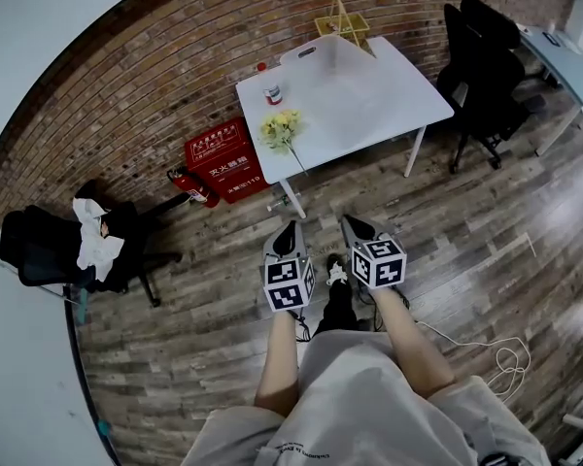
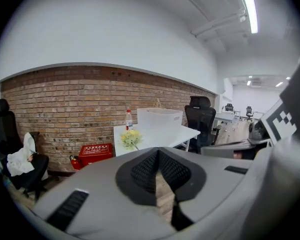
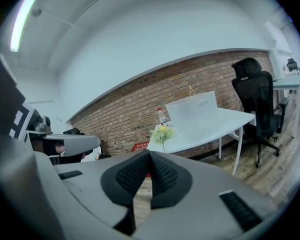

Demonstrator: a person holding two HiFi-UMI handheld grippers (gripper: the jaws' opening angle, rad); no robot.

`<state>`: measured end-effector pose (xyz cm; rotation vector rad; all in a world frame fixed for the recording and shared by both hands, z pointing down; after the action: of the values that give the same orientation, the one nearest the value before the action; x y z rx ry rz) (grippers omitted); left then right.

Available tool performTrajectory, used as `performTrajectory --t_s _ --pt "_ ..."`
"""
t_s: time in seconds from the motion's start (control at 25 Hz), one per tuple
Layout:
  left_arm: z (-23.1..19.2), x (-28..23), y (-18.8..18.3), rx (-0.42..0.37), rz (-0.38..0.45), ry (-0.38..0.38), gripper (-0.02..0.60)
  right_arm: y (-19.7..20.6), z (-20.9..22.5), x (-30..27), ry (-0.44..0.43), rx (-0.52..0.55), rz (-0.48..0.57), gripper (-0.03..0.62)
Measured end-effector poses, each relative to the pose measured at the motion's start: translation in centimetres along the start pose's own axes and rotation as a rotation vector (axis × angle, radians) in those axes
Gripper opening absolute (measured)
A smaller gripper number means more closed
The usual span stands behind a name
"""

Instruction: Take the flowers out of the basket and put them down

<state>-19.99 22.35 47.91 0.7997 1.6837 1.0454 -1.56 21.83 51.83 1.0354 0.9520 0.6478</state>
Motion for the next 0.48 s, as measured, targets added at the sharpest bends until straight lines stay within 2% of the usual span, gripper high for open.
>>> performTrajectory --t_s 0.16,0.48 --pt "0.1 1.0 0.0 -0.011 -0.014 -0.01 0.025 0.4 -0.2 0.8 0.019 -0.017 -0.016 0.003" --pt "-0.4 2.0 0.5 -0.066 -0.046 0.01 0.025 0.8 -1.0 1.6 0.061 -0.097 0.023 0.002"
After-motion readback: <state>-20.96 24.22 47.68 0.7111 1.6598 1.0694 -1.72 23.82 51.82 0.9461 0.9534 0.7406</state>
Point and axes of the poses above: the fingertips, and each gripper's own axes: x backward along the fingers, z to its right, y out of its underside, the point moved 9 cm from there along x, backward along the fingers, and after that the axes turned 9 degrees about x, right-handed, at the moved point
